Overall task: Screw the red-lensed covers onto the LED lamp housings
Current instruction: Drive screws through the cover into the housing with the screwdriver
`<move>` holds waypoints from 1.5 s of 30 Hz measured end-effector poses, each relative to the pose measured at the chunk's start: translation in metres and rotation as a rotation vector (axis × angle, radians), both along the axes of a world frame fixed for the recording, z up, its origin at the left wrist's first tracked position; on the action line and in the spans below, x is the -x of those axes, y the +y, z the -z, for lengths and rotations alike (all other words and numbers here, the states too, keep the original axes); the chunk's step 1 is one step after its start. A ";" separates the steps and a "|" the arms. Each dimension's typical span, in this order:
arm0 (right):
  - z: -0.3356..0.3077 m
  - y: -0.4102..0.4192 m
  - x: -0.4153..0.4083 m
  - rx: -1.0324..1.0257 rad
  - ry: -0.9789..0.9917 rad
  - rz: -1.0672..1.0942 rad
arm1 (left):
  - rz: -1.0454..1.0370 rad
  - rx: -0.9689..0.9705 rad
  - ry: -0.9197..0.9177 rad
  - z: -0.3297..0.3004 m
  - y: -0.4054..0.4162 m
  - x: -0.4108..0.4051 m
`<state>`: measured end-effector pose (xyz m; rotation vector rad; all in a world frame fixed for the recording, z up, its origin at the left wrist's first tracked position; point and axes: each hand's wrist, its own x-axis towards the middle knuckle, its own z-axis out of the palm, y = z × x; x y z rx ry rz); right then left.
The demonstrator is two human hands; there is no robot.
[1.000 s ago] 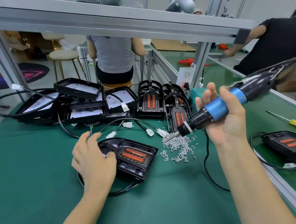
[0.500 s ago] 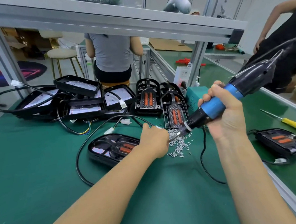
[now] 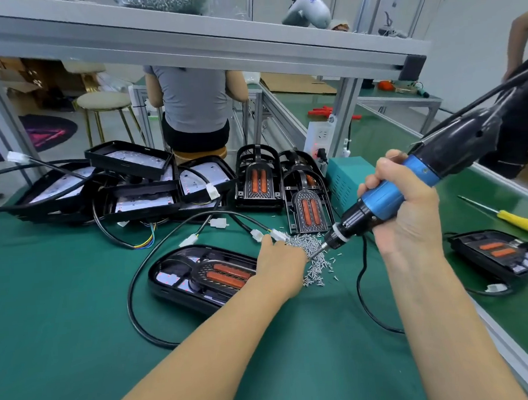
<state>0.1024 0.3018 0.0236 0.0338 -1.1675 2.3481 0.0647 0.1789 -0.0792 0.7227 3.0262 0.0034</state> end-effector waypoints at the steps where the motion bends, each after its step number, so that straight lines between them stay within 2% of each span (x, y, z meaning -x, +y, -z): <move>1: -0.001 0.000 -0.001 0.005 0.011 0.008 | -0.001 -0.005 -0.006 -0.002 -0.001 -0.001; 3: -0.002 -0.001 -0.003 0.026 0.040 0.009 | -0.007 -0.056 0.021 -0.009 -0.002 -0.004; 4: -0.003 0.000 -0.004 0.040 0.055 0.006 | -0.019 -0.159 0.028 -0.013 -0.005 -0.005; 10: -0.015 -0.001 -0.010 0.135 0.136 -0.011 | -0.196 -1.173 -0.322 -0.043 -0.054 -0.016; 12: -0.017 -0.006 -0.011 0.162 0.141 -0.034 | -0.224 -1.403 -0.432 -0.042 -0.072 -0.025; 14: -0.017 -0.013 -0.013 0.191 0.141 -0.067 | -0.266 -1.539 -0.492 -0.038 -0.084 -0.034; 28: -0.015 -0.054 -0.020 0.261 0.170 -0.249 | -0.242 -1.860 -0.483 -0.032 -0.108 -0.073; 45: -0.012 -0.059 -0.022 0.232 0.182 -0.257 | -0.297 -1.895 -0.483 -0.031 -0.106 -0.074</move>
